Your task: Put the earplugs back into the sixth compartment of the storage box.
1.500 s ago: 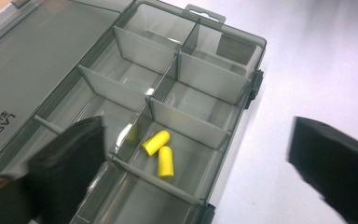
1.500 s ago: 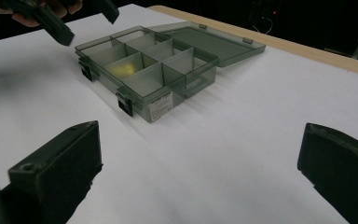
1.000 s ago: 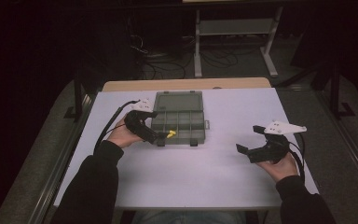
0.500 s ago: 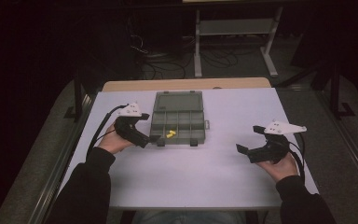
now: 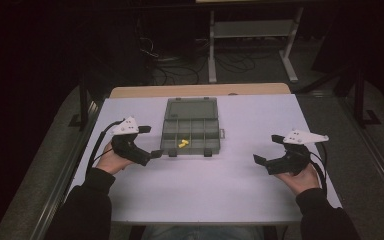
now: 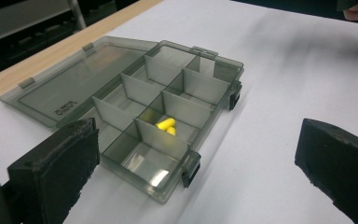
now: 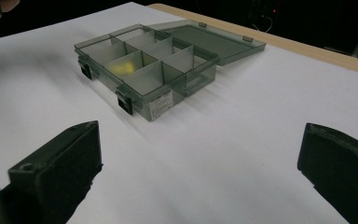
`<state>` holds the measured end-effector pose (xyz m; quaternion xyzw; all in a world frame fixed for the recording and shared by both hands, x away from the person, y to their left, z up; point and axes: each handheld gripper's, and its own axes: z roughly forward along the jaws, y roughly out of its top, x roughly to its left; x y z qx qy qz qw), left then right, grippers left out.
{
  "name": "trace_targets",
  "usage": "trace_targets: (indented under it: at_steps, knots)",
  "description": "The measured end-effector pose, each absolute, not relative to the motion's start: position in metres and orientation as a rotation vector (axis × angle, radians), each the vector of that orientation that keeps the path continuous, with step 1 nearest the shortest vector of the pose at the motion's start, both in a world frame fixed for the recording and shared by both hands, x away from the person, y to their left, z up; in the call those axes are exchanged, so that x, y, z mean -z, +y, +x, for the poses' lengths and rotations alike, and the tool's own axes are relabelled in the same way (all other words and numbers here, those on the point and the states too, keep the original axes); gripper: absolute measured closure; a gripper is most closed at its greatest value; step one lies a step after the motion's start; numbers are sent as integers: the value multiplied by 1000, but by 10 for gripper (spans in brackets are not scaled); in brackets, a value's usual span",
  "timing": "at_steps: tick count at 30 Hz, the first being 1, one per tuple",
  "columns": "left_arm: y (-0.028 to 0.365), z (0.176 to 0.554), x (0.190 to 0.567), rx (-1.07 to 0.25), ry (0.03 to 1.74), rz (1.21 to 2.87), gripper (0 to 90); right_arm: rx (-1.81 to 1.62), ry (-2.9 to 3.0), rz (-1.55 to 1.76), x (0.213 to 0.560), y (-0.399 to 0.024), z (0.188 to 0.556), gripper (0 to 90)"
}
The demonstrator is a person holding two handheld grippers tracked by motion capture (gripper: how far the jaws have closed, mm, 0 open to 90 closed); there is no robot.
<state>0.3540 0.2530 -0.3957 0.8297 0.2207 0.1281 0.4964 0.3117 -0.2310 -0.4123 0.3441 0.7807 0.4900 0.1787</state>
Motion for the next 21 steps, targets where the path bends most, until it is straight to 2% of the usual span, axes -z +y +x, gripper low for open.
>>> trace_targets:
  at_steps: [10,21]
  knots:
    - [276,340,404,-423,609,1921,0,-1390,2208,976,412,-232,311,0]
    - [303,317,409,-488,665,1812,0,-1387,2215,983,412,-232,311,0]
